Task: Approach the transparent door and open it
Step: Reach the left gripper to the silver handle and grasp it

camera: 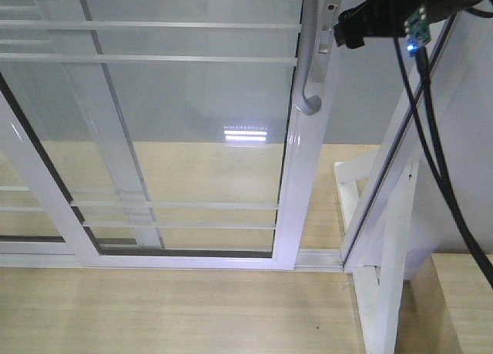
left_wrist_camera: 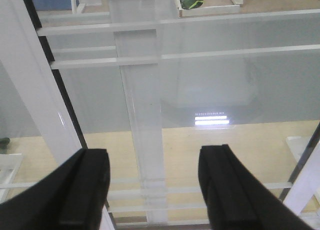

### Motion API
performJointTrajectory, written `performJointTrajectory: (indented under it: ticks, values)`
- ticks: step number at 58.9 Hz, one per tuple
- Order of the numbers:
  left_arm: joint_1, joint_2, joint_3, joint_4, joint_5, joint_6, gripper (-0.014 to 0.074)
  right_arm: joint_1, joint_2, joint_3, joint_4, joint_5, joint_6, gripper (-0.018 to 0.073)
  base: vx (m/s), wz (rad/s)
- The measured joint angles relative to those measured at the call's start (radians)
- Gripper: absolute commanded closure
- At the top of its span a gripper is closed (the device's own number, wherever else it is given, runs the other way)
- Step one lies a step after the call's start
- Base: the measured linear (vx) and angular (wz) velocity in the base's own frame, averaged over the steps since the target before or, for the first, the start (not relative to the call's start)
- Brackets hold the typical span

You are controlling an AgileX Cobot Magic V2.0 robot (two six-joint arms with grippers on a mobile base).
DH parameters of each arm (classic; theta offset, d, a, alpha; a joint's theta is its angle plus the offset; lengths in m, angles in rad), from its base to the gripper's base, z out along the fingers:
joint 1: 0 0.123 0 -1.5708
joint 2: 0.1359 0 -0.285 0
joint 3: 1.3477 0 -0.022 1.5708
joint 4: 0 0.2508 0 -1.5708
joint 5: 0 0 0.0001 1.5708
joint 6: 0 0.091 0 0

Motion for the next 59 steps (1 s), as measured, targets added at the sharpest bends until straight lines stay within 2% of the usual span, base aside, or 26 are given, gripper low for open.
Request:
performJointTrajectory:
  ticks: [9, 22, 29, 44, 59]
  values:
    - [-0.038, 0.039, 0.0, -0.015, -0.017, 0.0, 0.0082, 0.0, -0.184, 0.139, -0.052, 0.001, 0.05, -0.0078, 0.0, 0.0]
    - [-0.123, 0.125, 0.0, -0.022, -0.119, 0.0, 0.008, 0.0, -0.466, 0.416, -0.183, 0.012, 0.233, -0.0074, 0.0, 0.0]
    - [-0.145, 0.178, -0.022, -0.023, -0.167, -0.002, 0.008, 0.0, -0.603, 0.531, -0.198, 0.03, 0.265, -0.0068, 0.0, 0.0]
    - [-0.215, 0.365, -0.221, -0.023, -0.174, -0.003, 0.008, 0.0, -0.839, 0.703, -0.198, 0.072, 0.299, -0.0053, 0.0, 0.0]
    - [-0.308, 0.605, -0.432, -0.023, -0.176, -0.003, 0.008, 0.0, -0.911, 0.742, -0.198, 0.126, 0.343, -0.0043, 0.0, 0.0]
